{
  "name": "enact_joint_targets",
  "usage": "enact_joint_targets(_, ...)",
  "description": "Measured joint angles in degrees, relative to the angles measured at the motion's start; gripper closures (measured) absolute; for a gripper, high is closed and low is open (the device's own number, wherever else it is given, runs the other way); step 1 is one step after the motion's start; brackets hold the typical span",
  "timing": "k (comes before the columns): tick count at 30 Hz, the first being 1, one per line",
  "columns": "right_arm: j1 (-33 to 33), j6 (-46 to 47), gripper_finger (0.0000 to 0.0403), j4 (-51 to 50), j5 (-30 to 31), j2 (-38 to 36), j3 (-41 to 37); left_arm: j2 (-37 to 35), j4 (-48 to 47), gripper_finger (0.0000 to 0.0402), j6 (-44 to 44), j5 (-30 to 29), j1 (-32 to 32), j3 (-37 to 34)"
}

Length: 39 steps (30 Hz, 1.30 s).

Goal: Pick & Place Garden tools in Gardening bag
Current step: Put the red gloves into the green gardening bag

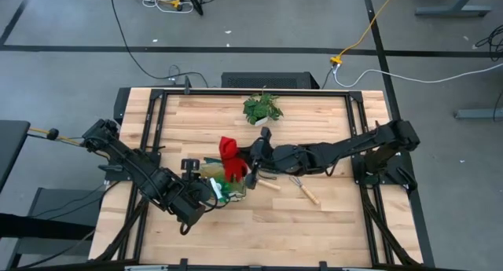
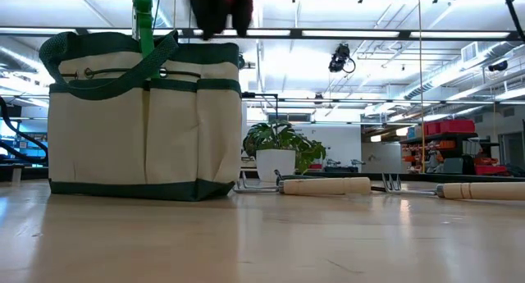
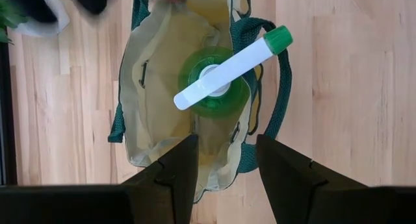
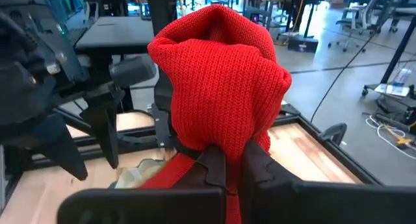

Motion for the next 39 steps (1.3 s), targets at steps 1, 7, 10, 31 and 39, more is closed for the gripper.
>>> enact_joint_targets(1,0.0,-0.3,0.0401,0.2,0.0,0.5,0.0,0.0,0.0,0.0239,0.0,0.0,0.0,0.0)
enact_joint_targets(7,0.0,-3.0,0.0401,5.0,-0.5,4.0,0.0,0.0,0.0,0.0239,0.0,-0.2,0.0,0.0)
enact_joint_targets(10,0.0,-4.0,0.0401,6.5,-0.4,4.8,0.0,0.0,0.0,0.0239,0.0,-0.2,0.0,0.0)
enact_joint_targets(31,0.2,-3.6,0.0402,8.3,-5.4,8.7,-0.1,0.0,-0.1,0.0239,0.0,-0.4,0.0,0.0)
enact_joint_targets(39,0.8,-2.0,0.0401,5.2,-6.1,8.7,-0.1,0.0,-0.1,0.0239,0.0,-0.4,0.0,0.0)
